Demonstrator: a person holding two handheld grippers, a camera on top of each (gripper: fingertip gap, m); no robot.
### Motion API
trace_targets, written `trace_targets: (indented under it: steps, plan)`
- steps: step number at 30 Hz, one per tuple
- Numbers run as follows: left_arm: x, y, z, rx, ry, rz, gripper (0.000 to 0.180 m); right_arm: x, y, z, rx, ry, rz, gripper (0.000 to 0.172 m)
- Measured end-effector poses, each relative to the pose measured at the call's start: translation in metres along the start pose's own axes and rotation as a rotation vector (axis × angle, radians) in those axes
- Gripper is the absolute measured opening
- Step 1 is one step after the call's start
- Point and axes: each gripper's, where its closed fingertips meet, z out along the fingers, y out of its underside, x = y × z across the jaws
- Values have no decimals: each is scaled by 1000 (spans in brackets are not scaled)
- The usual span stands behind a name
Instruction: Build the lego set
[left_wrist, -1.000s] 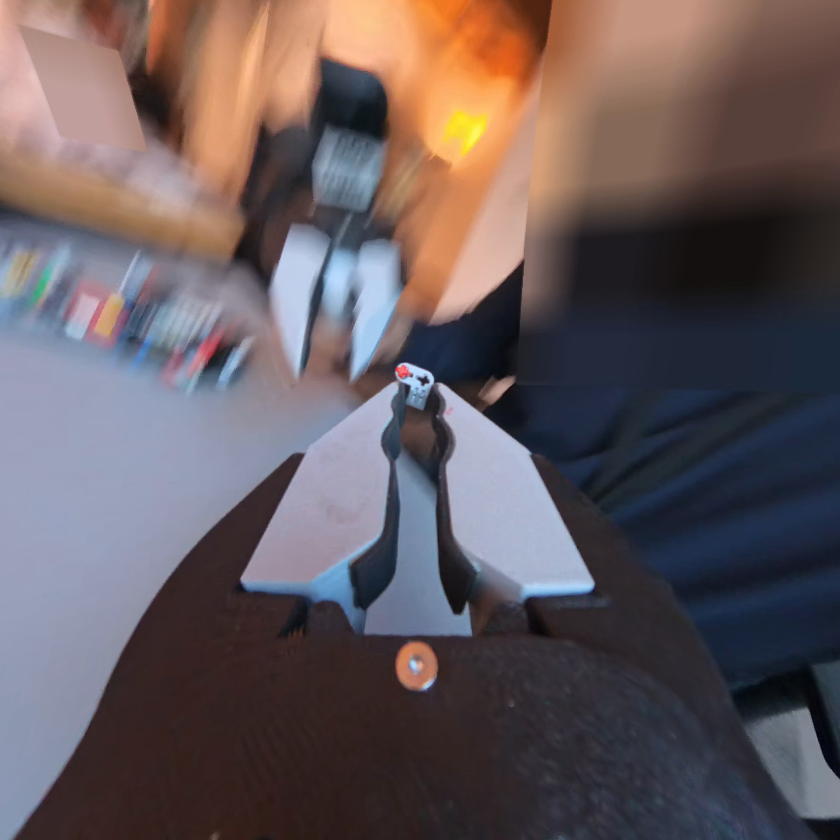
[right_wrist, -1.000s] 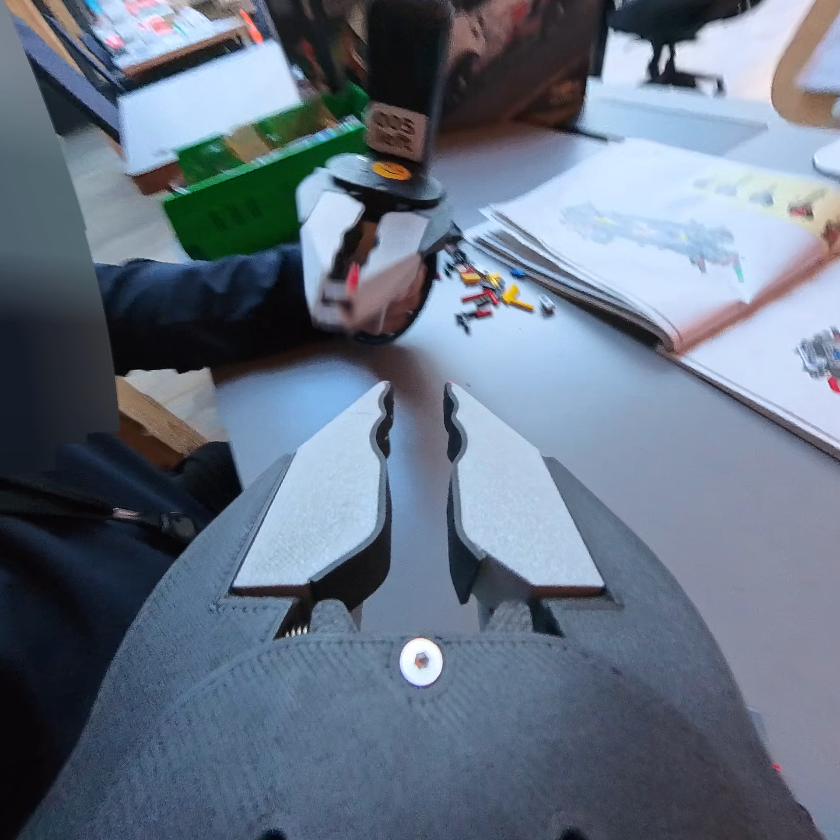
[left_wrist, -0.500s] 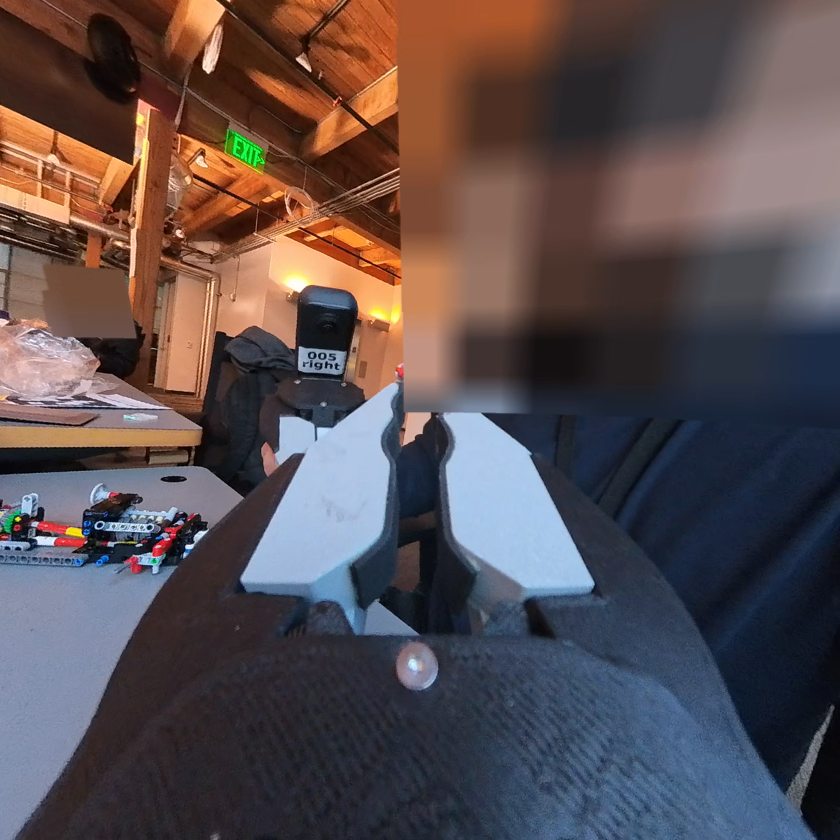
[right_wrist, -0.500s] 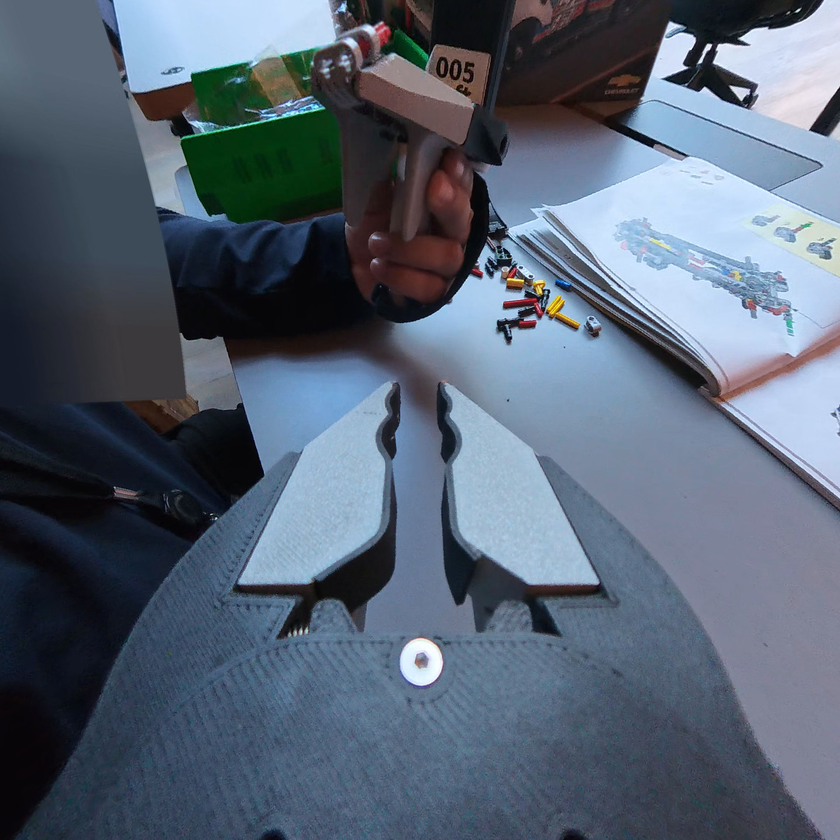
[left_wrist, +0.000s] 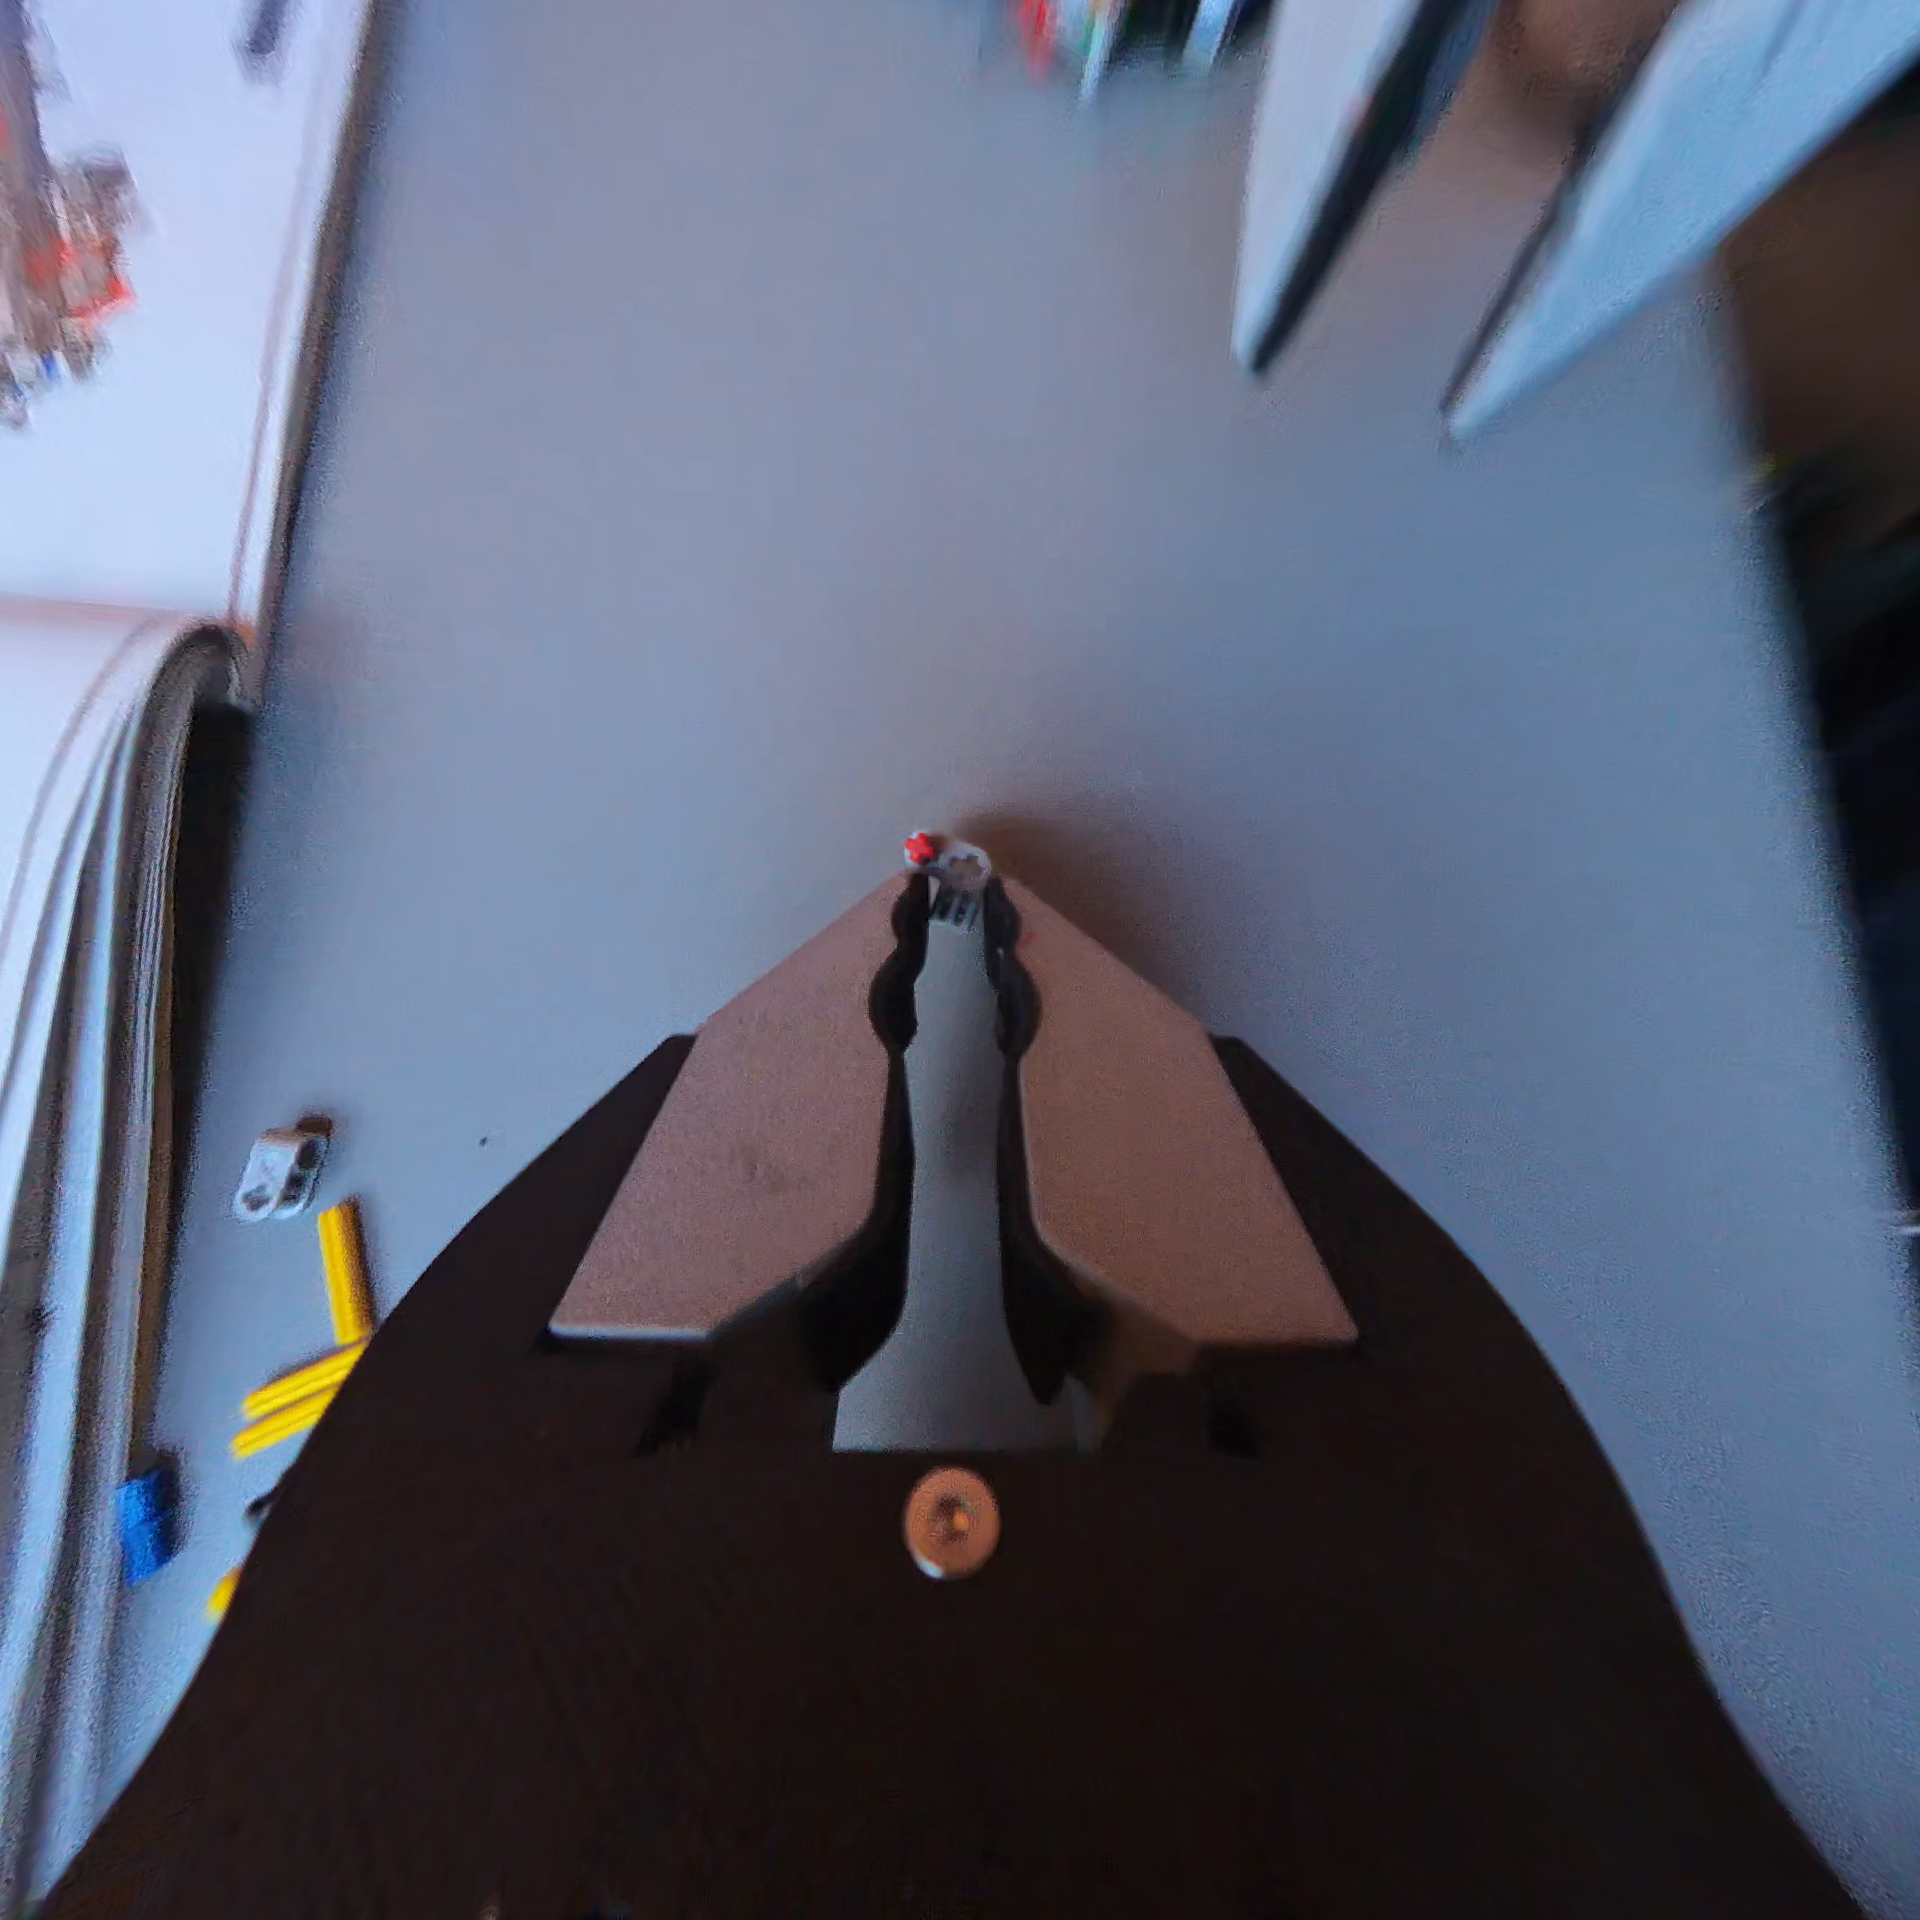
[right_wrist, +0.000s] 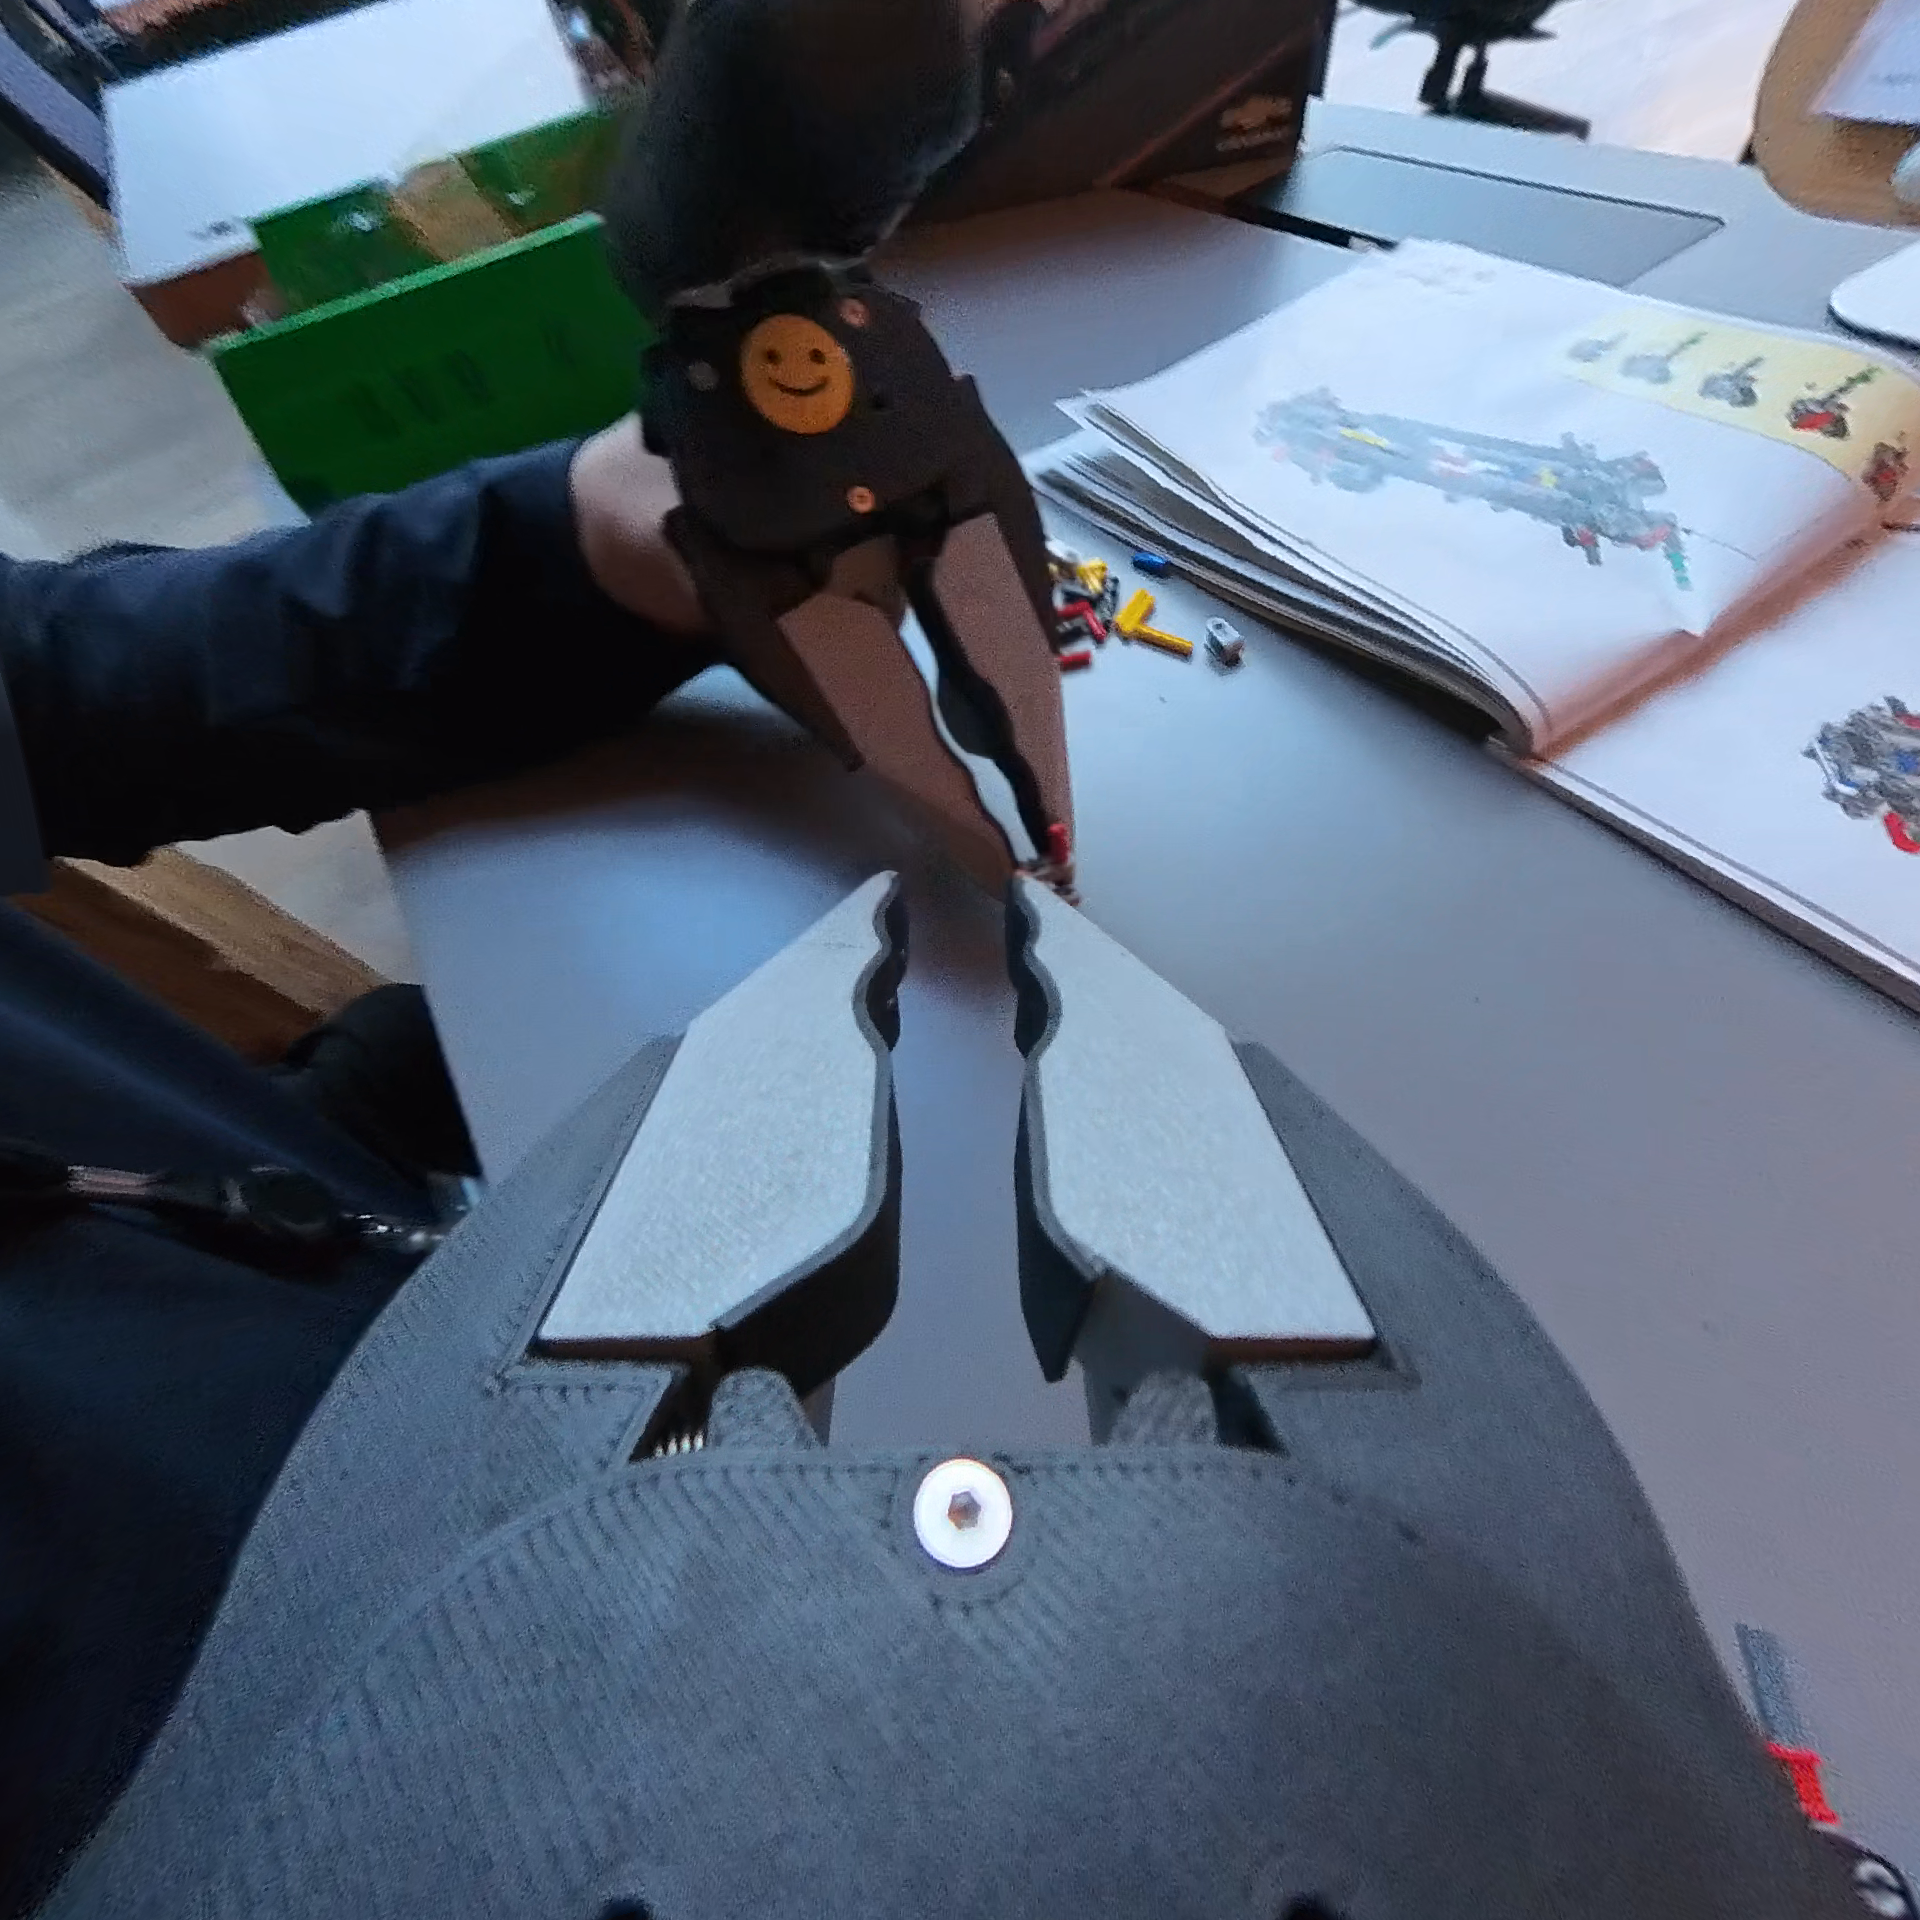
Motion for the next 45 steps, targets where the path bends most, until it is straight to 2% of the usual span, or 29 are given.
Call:
trace_targets:
  steps: [1,7,15,25,36,45]
  plan:
    - [0,4,4,-34,-23,27,9,4,6,3,-12,15,-5,15]
    - [3,0,6,-12,-25,51,9,15,24,23,-46,67,-82,13]
    - [-1,2,4,-1,-17,27,16,28,12,37,36,136,-188,8]
    - [-4,6,-2,-11,-12,23,23,29,12,39,26,118,-169,6]
    - [-15,-25,-42,219,4,-84,28,32,9,37,49,134,-165,5]
    - [-44,-29,-55,316,-71,-254,24,30,14,41,13,134,-188,6]
